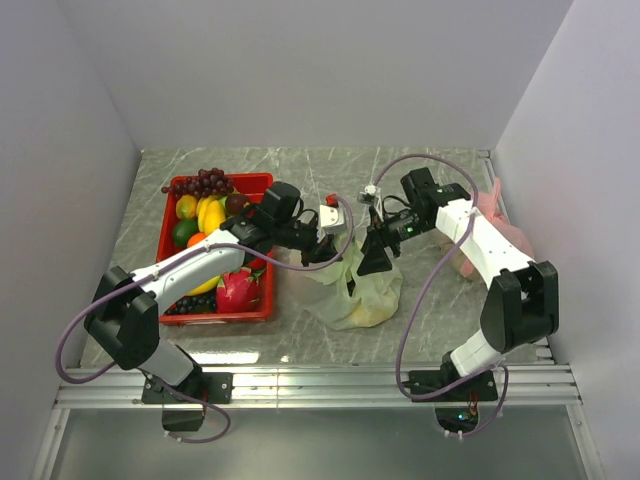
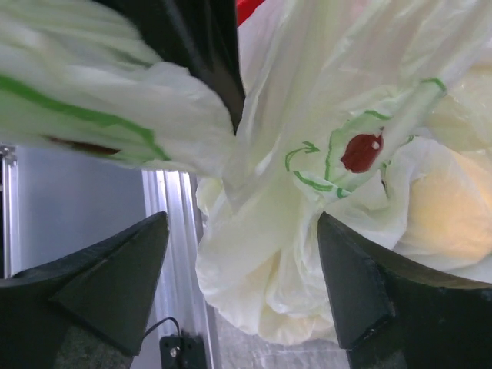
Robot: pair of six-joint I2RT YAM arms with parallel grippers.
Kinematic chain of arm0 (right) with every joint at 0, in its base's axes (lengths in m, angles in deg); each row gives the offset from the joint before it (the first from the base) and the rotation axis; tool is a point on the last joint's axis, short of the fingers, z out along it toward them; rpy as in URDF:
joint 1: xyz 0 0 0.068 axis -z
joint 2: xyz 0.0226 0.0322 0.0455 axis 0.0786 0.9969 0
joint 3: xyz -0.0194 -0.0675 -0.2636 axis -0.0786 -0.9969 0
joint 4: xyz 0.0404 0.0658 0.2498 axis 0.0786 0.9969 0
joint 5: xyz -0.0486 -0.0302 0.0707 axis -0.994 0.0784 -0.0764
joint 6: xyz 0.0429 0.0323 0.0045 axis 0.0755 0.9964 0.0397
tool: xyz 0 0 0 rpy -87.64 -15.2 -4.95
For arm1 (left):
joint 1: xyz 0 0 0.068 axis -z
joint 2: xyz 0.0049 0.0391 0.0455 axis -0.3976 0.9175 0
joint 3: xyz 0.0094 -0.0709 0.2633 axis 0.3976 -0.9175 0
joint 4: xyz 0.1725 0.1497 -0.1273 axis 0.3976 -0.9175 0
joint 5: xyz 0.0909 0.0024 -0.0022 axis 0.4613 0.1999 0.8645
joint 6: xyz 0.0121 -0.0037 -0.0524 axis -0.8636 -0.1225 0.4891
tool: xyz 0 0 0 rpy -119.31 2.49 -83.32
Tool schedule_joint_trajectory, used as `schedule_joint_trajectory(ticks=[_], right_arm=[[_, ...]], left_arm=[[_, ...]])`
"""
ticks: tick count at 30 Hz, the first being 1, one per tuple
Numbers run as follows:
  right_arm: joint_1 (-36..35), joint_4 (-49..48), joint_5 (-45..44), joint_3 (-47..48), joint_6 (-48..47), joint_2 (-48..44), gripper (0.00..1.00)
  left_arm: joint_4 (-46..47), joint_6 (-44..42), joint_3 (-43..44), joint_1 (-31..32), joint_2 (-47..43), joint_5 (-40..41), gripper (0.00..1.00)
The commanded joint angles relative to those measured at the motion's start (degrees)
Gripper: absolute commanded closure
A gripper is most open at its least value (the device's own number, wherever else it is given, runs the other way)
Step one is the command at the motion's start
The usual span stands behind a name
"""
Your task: Place the fake fruits into the plastic bag and tie a complex knot
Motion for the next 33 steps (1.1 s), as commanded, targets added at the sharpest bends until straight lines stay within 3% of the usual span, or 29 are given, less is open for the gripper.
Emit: schedule_joint_trajectory(ticks=[1,4,7,8,10,11,12,13,17,20,29,33], right_arm=[[-0.6,-0.8,3.0,2.3,3.2,1.2,0.04],[-1.4,-5.7,1.0,0.6,7.2,1.1,0.04],[-1.8,-11.1,-2.7,-1.7,9.5,-0.4,0.29],[-1.8,-11.9,-3.2,-2.1,9.3,-0.7,0.45],[-1.8,-14.2,-4.6,-3.7,9.4,-2.2,0.61],[-2.0,-14.9,-4.8,-4.1,9.3,-2.9,0.78],[-2.1,-15.9,-5.0,-4.5,9.2,-3.6,0.83],[-2.4,-16.0,-4.8,-4.9,8.7,-4.4,0.84],[-2.8,-15.4,-2.1,-4.9,8.1,-5.0,0.63],[-3.2,-15.8,-1.1,-4.7,8.9,-5.0,0.55],[-4.6,-13.9,-0.6,-3.7,7.8,-3.7,0.44],[-4.9,-16.5,-1.2,-4.2,10.4,-3.6,0.52]], left_arm=[[1.9,-1.1,0.8,0.4,-0.4,0.6,0.99],[1.9,-0.9,1.3,0.4,0.1,0.9,1.00],[2.3,-1.0,0.8,0.4,-0.7,-0.7,0.99],[2.6,-0.9,0.6,0.4,-1.1,-1.0,0.99],[3.0,-0.2,0.4,0.4,-1.6,-1.2,0.99],[2.7,-0.1,0.7,0.4,-1.5,-1.4,0.99],[2.4,0.0,1.5,0.4,-0.9,-1.5,0.99],[2.2,0.1,1.9,0.4,-0.4,-1.5,1.00],[2.2,1.3,3.6,0.5,1.5,-0.4,1.00],[4.2,2.5,3.2,0.5,1.6,-0.3,0.99],[3.9,2.8,3.4,0.9,3.0,0.6,0.99],[3.8,3.4,4.2,1.1,3.6,0.4,0.97]])
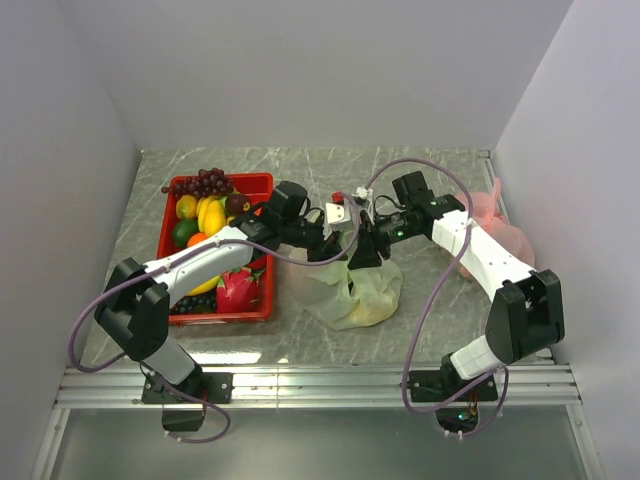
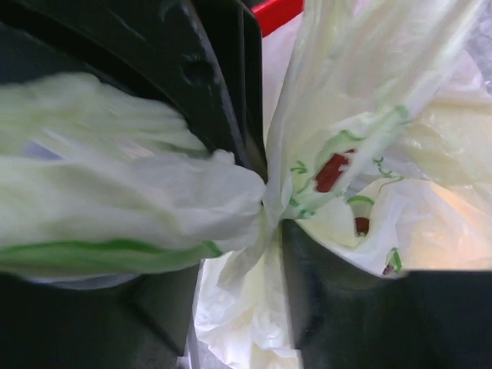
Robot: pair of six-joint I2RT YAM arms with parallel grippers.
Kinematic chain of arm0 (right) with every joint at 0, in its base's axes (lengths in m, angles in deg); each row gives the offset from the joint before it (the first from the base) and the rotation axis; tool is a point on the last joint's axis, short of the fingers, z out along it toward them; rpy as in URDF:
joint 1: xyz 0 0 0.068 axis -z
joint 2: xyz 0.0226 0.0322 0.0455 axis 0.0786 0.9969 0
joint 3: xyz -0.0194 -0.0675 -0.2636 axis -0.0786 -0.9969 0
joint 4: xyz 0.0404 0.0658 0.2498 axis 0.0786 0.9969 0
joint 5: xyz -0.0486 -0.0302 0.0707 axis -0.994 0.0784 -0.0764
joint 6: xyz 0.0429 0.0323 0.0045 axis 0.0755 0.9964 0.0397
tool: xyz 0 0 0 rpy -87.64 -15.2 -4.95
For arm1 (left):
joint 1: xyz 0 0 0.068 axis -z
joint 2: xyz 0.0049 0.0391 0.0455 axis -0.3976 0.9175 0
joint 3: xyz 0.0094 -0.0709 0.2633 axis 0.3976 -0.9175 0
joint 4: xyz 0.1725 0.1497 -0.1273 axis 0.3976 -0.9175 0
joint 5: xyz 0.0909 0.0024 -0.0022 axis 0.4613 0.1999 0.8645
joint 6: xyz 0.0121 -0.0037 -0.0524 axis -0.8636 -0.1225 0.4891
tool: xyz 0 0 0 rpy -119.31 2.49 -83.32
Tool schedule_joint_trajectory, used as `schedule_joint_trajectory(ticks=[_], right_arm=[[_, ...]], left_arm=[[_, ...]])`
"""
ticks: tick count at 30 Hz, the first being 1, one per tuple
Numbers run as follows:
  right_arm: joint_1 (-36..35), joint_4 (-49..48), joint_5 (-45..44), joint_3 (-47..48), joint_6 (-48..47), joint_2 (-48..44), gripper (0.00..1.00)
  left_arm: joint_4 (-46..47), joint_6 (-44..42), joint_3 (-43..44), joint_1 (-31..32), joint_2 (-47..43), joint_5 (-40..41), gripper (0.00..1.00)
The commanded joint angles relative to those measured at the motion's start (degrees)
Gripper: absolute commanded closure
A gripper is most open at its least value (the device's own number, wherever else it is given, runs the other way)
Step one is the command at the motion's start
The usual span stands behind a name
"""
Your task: Place the fake fruits into the plastic bag and tie a complex knot
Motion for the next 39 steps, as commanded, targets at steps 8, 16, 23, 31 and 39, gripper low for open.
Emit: schedule_joint_trajectory(ticks=[8,16,23,31,39], right_arm=[[-0.7,-2.3,-1.0,1.0,1.0,0.2,1.00],[-0.7,2.6,-1.3,2.8,-5.3,-0.7,1.00],[-1.2,3.4,-3.0,3.2,-8.9,-0.7,1.00],[-2.8,4.6,-4.9,4.3,-12.3,-1.1,1.00],[-3.2,2.6,-7.1,3.2,-11.1,-1.7,1.00]], left_arm=[[-7.3,-2.1,2.6,-0.6,-5.4,-0.3,0.70],[-11.1,6.5,3.2,-11.9,-15.7,2.4,0.45],[-11.3,4.8,6.8,-14.0,-10.2,0.7,0.37],[-5.7,10.9,11.4,-14.0,-2.2,-3.3,0.38],[-9.9,8.7,10.9,-14.0,-2.7,-15.7,0.86]])
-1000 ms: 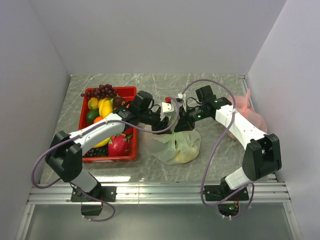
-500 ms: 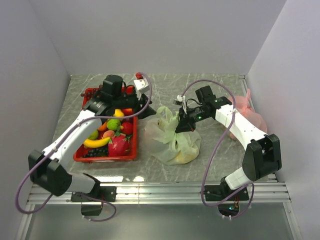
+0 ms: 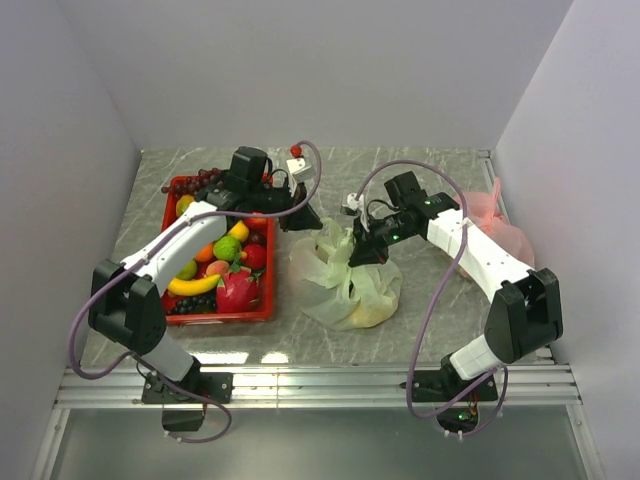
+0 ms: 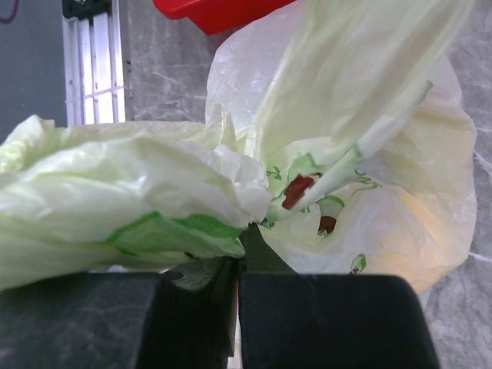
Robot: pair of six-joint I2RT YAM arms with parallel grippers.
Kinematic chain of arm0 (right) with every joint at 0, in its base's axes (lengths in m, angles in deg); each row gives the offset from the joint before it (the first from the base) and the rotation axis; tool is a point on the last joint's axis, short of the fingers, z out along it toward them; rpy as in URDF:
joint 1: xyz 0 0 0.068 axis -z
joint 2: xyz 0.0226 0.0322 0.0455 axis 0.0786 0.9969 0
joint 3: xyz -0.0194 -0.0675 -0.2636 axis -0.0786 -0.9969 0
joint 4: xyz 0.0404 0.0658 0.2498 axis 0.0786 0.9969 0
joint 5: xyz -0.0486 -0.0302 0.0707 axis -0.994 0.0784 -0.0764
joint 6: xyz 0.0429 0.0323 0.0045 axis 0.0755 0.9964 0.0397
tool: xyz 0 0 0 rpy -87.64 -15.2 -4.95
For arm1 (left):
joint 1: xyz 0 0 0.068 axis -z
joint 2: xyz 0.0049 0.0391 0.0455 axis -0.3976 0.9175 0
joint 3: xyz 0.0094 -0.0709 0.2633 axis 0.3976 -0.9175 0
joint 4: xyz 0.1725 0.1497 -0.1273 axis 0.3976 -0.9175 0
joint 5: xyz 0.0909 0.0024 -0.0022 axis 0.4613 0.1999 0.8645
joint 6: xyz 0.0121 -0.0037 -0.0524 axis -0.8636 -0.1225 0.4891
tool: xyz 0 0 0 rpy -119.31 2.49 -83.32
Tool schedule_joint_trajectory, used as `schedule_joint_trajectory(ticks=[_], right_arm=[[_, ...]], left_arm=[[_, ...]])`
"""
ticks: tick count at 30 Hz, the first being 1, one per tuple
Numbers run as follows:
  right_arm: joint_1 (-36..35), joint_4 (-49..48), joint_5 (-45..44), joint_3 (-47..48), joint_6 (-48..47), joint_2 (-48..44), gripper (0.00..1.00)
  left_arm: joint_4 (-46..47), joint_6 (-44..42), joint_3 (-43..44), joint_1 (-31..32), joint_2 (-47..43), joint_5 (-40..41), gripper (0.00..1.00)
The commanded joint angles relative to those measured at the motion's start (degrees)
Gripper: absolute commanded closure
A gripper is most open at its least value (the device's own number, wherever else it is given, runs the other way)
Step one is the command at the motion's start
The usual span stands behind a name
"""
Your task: Place the fake fruits into the plastic bag and tie a complex knot
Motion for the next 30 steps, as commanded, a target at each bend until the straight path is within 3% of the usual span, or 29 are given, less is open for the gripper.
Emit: schedule_joint_trajectory(ticks=[1,2,5,10,14,16,21,26,30], right_arm=[[-0.3,-2.4,-1.6,1.3,0.9,-2.1,1.00],[-0.2,-3.0,-1.8,1.2,2.7,-2.1,1.00],[0.1,-6.4,-2.8,0.9,7.8,-2.2,1.00],[0.4,-12.3,-5.0,-0.8,18.8,-3.4,1.00],[0.4,-18.4,-5.2,-2.8,30.7,-4.3,1.00],[0.3,-22.6,-6.4,-4.1,35.3,-4.9,1.00],[0.4,-27.3,-10.6,-5.4,47.5,-5.7,1.00],[0.4,-30.1,-9.7,-8.0,53.7,-7.8,1.00],[0.8,-27.7,-10.3,-9.8,52.6,-10.5,1.00]], left_arm=[[-1.2,-0.6,1.0,0.1,-3.7,-7.8,0.93],[-2.3,-0.9,0.8,0.1,-4.7,-7.9,0.99],[-7.8,-3.3,0.4,0.1,-7.5,-8.7,0.99],[-6.1,0.2,-3.2,1.1,-13.8,-5.2,0.99],[-5.3,6.0,-6.8,8.0,-18.2,4.2,0.99],[-5.0,6.1,-9.7,10.8,-18.2,4.8,1.00],[7.2,18.0,-15.2,20.4,-15.3,17.4,0.99],[13.7,21.0,-15.2,28.2,-4.8,29.3,0.99],[15.1,27.1,-15.2,26.5,0.0,39.4,1.00]])
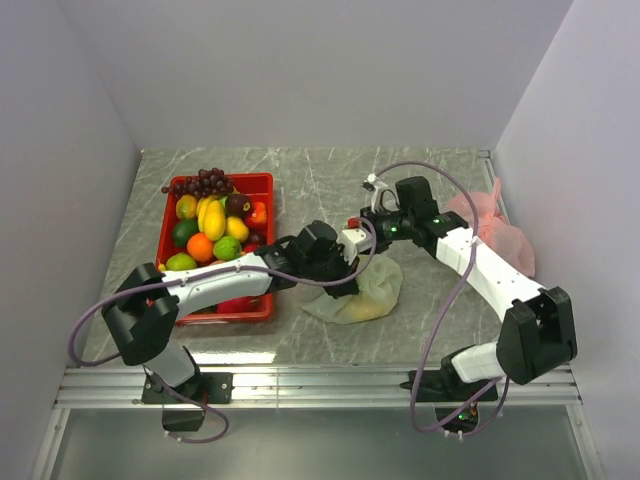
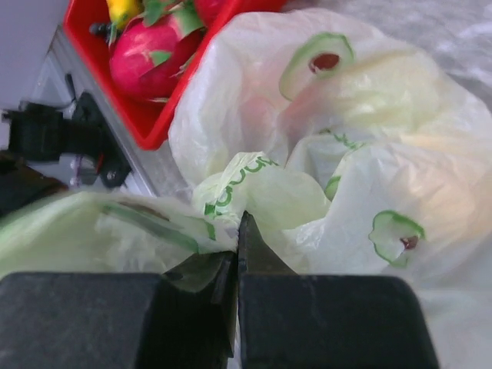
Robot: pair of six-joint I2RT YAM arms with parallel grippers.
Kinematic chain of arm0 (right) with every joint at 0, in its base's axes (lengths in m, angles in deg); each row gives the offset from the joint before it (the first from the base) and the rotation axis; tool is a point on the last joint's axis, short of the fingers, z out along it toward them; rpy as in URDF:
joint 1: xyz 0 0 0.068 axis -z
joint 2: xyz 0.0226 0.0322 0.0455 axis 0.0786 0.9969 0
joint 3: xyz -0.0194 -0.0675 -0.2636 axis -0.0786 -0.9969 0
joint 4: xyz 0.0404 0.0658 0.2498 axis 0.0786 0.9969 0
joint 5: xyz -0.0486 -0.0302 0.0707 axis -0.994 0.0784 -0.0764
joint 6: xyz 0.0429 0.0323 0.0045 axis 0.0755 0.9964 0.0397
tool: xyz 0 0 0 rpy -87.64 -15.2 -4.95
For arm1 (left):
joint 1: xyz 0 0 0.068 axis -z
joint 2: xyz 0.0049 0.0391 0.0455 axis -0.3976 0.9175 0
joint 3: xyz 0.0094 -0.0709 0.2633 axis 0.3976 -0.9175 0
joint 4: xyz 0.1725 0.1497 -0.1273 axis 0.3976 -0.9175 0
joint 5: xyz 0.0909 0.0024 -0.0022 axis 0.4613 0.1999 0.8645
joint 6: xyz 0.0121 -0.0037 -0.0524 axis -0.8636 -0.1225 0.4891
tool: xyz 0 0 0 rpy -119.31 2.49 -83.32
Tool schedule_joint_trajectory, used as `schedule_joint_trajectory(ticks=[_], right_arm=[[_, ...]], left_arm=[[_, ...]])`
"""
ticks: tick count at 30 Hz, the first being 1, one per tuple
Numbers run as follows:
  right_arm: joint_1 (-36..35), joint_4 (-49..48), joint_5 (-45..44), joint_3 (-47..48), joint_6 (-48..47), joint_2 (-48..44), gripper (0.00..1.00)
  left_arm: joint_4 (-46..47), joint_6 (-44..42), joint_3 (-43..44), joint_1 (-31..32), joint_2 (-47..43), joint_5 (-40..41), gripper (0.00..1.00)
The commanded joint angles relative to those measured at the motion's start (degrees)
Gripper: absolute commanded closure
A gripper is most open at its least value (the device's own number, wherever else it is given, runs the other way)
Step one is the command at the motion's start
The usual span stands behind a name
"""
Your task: Place the fake fruits into the plastic bag and tie a complex knot
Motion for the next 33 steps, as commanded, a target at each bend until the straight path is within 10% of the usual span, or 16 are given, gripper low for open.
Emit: schedule_joint_trajectory(ticks=[1,7,25,33], right_arm=[[1.4,-2.4,-0.8,-1.1,2.5,-4.8,1.00],[2.1,-2.3,4.4,-7.8,4.7,-9.3,1.00],[10.5,-25.0,7.0,-15.5,36.2,-7.3,1.00],[9.8,-32.1,7.8,-17.2,42.0,-7.1,1.00]], left_arm=[[3.9,7.6,-0.5,-2.1,1.6,11.5,1.00],[8.0,11.4,-3.6,-11.0,0.8,9.0,1.00],[13.4,16.6,-12.7,-12.1,-17.7,-4.9,1.00],[22.6,27.0,-12.0,-11.3,-7.4,-9.0,1.00]])
